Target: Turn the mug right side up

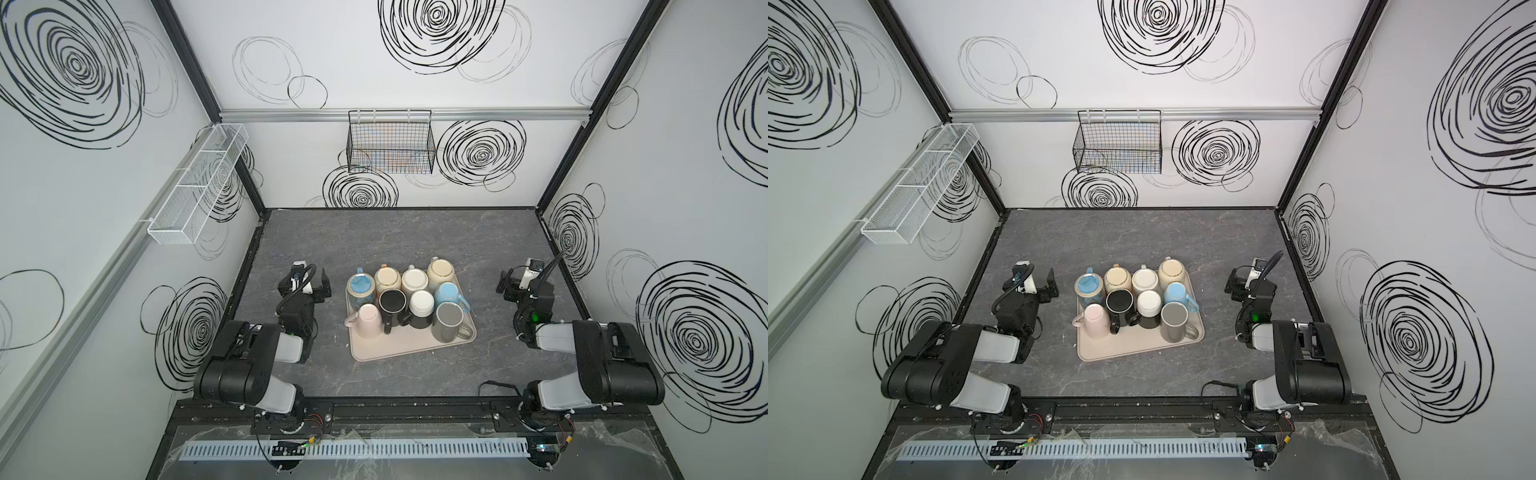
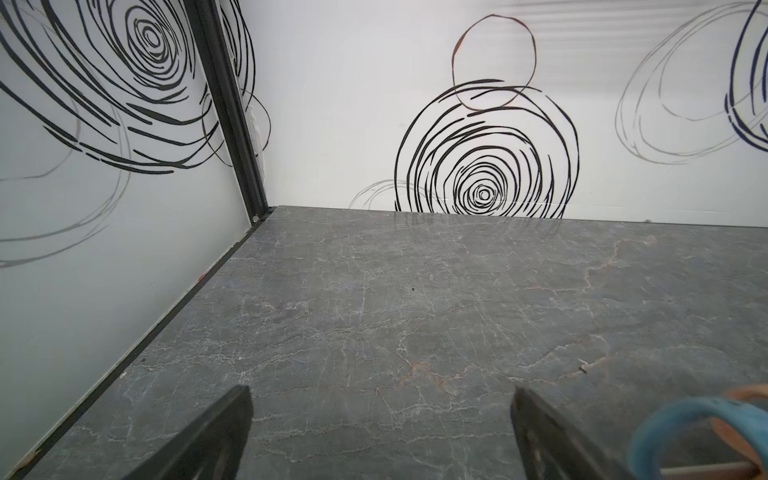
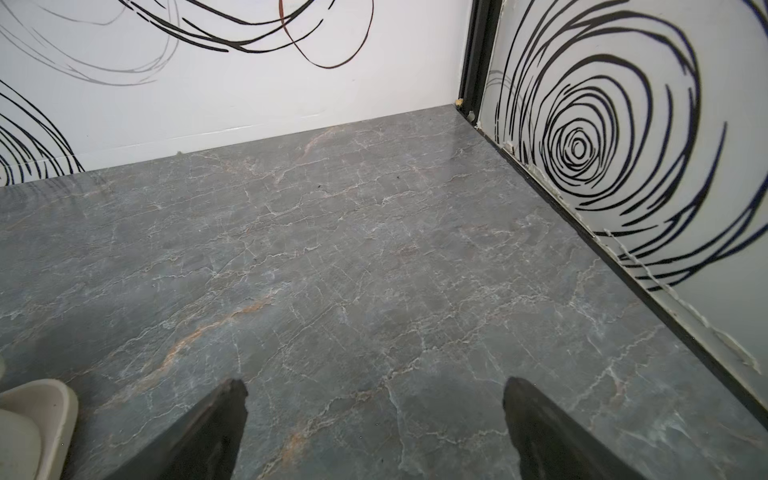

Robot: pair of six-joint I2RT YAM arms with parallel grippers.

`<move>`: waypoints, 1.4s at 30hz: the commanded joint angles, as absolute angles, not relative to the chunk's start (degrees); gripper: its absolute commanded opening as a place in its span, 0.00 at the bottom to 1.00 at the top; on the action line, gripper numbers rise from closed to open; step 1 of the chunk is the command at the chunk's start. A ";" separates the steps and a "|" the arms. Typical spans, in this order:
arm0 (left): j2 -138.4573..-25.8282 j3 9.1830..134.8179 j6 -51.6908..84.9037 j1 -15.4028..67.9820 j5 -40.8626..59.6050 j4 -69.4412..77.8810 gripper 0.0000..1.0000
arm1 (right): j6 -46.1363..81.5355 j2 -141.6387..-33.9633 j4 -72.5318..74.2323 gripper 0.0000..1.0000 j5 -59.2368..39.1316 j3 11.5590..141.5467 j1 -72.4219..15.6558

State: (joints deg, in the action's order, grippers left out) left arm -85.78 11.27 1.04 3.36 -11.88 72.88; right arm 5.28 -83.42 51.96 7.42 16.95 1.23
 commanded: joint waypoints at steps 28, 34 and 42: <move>-85.61 11.87 0.00 4.68 -14.77 75.15 0.99 | 5.01 -83.88 53.88 1.00 7.65 17.75 0.97; -85.64 11.87 0.00 4.63 -14.68 75.11 0.99 | 5.01 -83.93 53.88 1.00 7.63 17.75 0.96; -85.61 11.92 0.82 3.26 -11.87 75.05 0.99 | 5.01 -83.91 53.88 1.00 7.61 17.75 0.97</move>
State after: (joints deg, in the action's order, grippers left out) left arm -85.78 11.27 0.86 4.14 -13.82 72.88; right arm 5.30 -83.42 51.96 7.42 16.95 1.23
